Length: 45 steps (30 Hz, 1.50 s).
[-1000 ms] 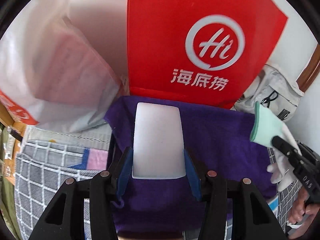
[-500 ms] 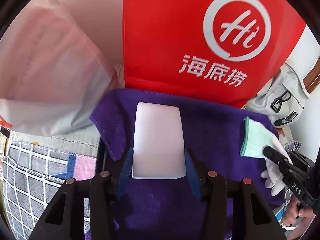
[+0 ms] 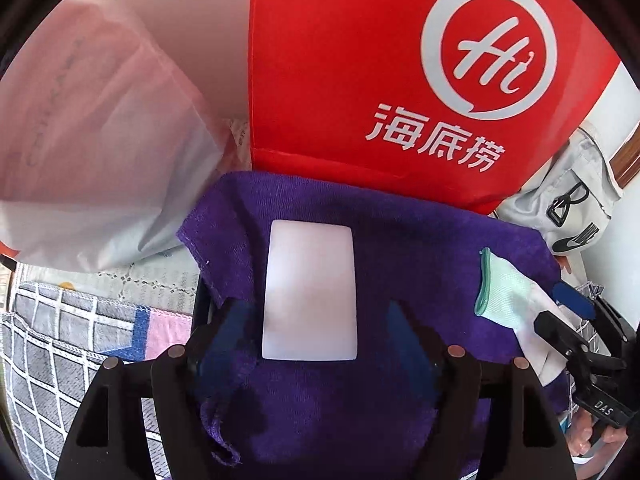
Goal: Organize soft objects
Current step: 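Set the sponge on the purple towel with the left gripper while the right gripper releases the glove there, then grasp the white rolled cloth beside the yellow pouch with the right gripper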
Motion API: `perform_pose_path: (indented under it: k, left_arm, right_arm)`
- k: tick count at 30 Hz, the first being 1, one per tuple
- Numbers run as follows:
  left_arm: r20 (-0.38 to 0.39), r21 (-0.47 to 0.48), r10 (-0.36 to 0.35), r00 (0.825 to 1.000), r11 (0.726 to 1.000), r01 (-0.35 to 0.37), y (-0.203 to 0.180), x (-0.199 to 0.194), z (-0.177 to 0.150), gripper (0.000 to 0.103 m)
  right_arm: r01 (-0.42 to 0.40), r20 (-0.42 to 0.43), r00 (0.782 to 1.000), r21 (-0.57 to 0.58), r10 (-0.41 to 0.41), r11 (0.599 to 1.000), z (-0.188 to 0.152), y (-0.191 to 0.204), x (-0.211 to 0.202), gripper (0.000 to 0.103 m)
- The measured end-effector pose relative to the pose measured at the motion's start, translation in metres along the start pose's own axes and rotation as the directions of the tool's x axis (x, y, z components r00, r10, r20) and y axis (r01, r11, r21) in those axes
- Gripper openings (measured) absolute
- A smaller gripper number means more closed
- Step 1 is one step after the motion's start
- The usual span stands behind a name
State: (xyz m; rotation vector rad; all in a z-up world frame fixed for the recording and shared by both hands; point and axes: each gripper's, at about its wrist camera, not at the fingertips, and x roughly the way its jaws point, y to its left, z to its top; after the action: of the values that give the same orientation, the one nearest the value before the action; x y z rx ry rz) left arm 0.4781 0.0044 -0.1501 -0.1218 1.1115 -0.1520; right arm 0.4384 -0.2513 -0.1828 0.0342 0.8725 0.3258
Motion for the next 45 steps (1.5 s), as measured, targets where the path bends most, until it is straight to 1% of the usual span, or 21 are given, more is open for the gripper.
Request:
perform_pose_path:
  k: [1, 3, 6, 8, 11, 14, 16, 20, 22, 24, 27, 30, 33, 35, 37, 39, 41, 45]
  left_arm:
    - [0.003, 0.002, 0.001, 1.0, 1.0, -0.001, -0.001, -0.002, 0.0, 0.073]
    - [0.016, 0.009, 0.006, 1.0, 1.0, -0.006, -0.002, -0.008, 0.001, 0.073]
    - [0.068, 0.03, 0.009, 0.998, 1.0, -0.011, -0.004, -0.024, 0.0, 0.073]
    - [0.102, 0.044, 0.01, 0.995, 0.999, -0.014, -0.008, -0.037, -0.003, 0.073]
    - [0.145, 0.047, 0.014, 0.989, 0.999, -0.021, -0.008, -0.061, -0.012, 0.073]
    - [0.132, 0.044, 0.002, 0.991, 0.999, -0.008, -0.008, -0.077, -0.022, 0.073]
    - [0.141, 0.041, -0.027, 0.99, 0.999, 0.021, -0.006, -0.095, -0.034, 0.073]
    - [0.149, 0.036, -0.031, 0.988, 0.999, 0.026, -0.004, -0.113, -0.065, 0.073]
    - [0.161, 0.034, -0.034, 0.986, 0.999, 0.029, -0.004, -0.127, -0.084, 0.073]
    - [0.166, 0.03, -0.038, 0.985, 0.999, 0.033, -0.003, -0.139, -0.104, 0.073]
    - [0.164, 0.024, -0.054, 0.985, 0.998, 0.05, 0.0, -0.15, -0.13, 0.073]
    - [0.166, 0.011, -0.047, 0.985, 0.999, 0.046, 0.005, -0.159, -0.156, 0.073]
    - [0.168, -0.009, -0.02, 0.986, 1.0, 0.022, 0.014, -0.164, -0.181, 0.073]
    - [0.172, -0.028, -0.012, 0.985, 0.999, 0.017, 0.023, -0.165, -0.195, 0.073]
    - [0.169, -0.049, -0.009, 0.986, 0.999, 0.017, 0.033, -0.166, -0.206, 0.073]
    - [0.157, -0.064, -0.005, 0.988, 0.998, 0.015, 0.042, -0.165, -0.214, 0.073]
    - [0.152, -0.079, -0.001, 0.988, 0.997, 0.013, 0.051, -0.164, -0.222, 0.073]
    - [0.149, -0.096, 0.002, 0.989, 0.995, 0.012, 0.067, -0.163, -0.238, 0.073]
  right_arm:
    - [-0.004, 0.006, 1.0, 0.006, 0.004, 1.0, 0.0, 0.0, -0.003, 0.071]
    - [-0.004, 0.022, 1.0, 0.02, 0.004, 1.0, 0.002, -0.002, -0.009, 0.072]
    - [0.011, 0.068, 0.998, 0.046, -0.014, 0.999, 0.0, -0.002, -0.027, 0.072]
    - [0.027, 0.096, 0.995, 0.042, -0.03, 0.999, -0.003, 0.001, -0.038, 0.072]
    - [0.033, 0.103, 0.994, 0.05, -0.038, 0.998, -0.005, 0.007, -0.052, 0.072]
    - [0.039, 0.124, 0.991, 0.053, -0.045, 0.998, -0.015, 0.016, -0.078, 0.072]
    - [0.02, 0.131, 0.991, 0.044, -0.026, 0.999, -0.022, 0.026, -0.093, 0.072]
    - [0.003, 0.157, 0.988, 0.013, -0.005, 1.0, -0.047, 0.048, -0.124, 0.072]
    - [-0.042, 0.134, 0.99, 0.034, 0.037, 0.999, -0.065, 0.055, -0.138, 0.072]
    - [-0.059, 0.108, 0.993, 0.058, 0.052, 0.997, -0.08, 0.063, -0.142, 0.072]
    - [-0.065, 0.063, 0.996, 0.053, 0.062, 0.996, -0.104, 0.078, -0.146, 0.072]
    - [-0.074, 0.041, 0.996, 0.024, 0.073, 0.997, -0.124, 0.098, -0.149, 0.072]
    - [-0.064, 0.055, 0.996, -0.025, 0.066, 0.998, -0.139, 0.119, -0.151, 0.069]
    - [-0.058, 0.049, 0.997, -0.055, 0.06, 0.997, -0.146, 0.133, -0.146, 0.064]
    - [-0.085, 0.027, 0.996, -0.074, 0.088, 0.994, -0.15, 0.146, -0.137, 0.049]
    - [-0.104, -0.005, 0.995, -0.079, 0.104, 0.991, -0.151, 0.157, -0.125, 0.042]
    - [-0.108, -0.029, 0.994, -0.095, 0.105, 0.99, -0.151, 0.166, -0.114, 0.041]
    - [-0.082, -0.052, 0.996, -0.122, 0.076, 0.989, -0.148, 0.181, -0.095, 0.04]
